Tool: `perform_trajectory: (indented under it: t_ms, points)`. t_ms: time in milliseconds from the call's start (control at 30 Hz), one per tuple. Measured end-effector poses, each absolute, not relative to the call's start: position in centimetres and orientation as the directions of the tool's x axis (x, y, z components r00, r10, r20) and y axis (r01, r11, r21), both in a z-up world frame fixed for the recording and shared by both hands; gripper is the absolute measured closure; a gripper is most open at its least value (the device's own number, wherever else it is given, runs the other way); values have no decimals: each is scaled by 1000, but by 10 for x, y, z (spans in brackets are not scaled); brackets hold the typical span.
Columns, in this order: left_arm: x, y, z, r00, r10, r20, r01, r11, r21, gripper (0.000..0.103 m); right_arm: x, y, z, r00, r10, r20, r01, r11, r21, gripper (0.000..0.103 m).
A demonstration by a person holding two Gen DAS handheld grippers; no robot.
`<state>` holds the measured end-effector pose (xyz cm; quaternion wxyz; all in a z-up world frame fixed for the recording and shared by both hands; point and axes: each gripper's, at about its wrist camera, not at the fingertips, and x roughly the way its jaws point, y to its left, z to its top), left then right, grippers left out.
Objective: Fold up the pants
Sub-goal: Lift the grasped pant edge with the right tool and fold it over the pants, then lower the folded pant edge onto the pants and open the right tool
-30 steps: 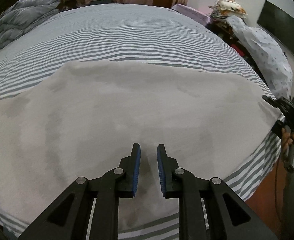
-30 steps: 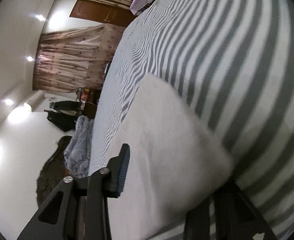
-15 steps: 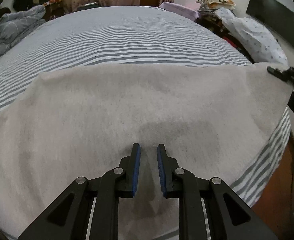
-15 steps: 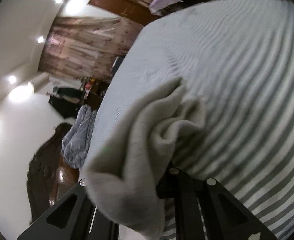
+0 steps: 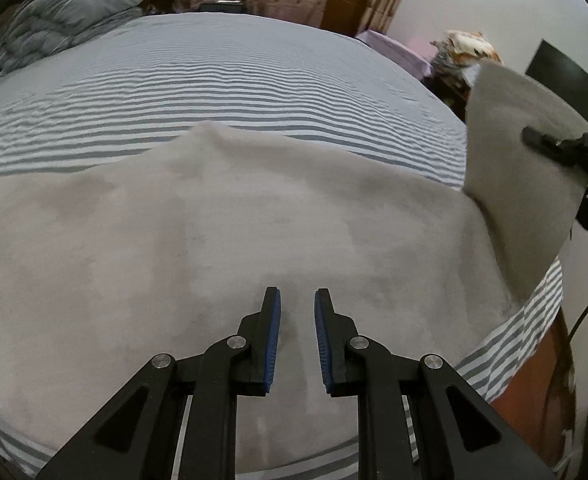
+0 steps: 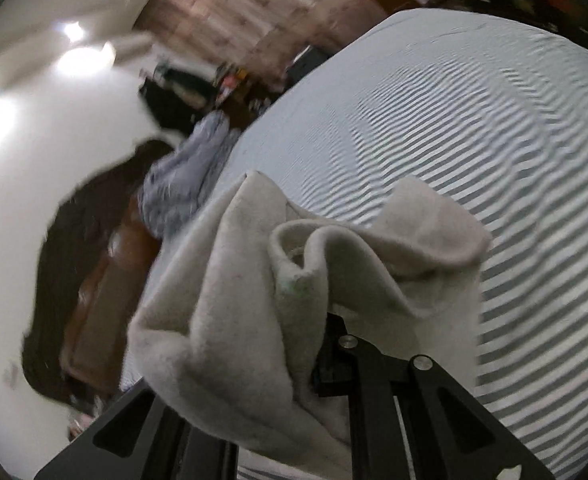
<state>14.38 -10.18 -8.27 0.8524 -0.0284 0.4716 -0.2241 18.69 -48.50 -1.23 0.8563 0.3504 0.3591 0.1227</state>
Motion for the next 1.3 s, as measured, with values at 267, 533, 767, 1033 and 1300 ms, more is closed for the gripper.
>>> perform_trajectory:
  t_ms: [267,533,767,1033,1300]
  points:
    - [150,-55,-87,460,-426,-779,279,902,-328,84,208,-381,-47,592,532,-605,-10,755,655,92]
    - [156,-7,-79,478,-477,-737,226,878,-421,77,207,-308,-81,474,529,-704,-59,817,574,61]
    - [158,28,-78,472,-529,-706,180,841,-510,74,180,-279,-74,467,546,-695,-113,817,566,44]
    - [157,11,-78,418,-597,-685,190,795,-577,72,128,-271,-98,416,596,-687,-92,779,620,43]
    - [164,-38,-76,300,-691,-658,230,721,-654,72,113,-334,-120,533,587,-609,70,687,723,45]
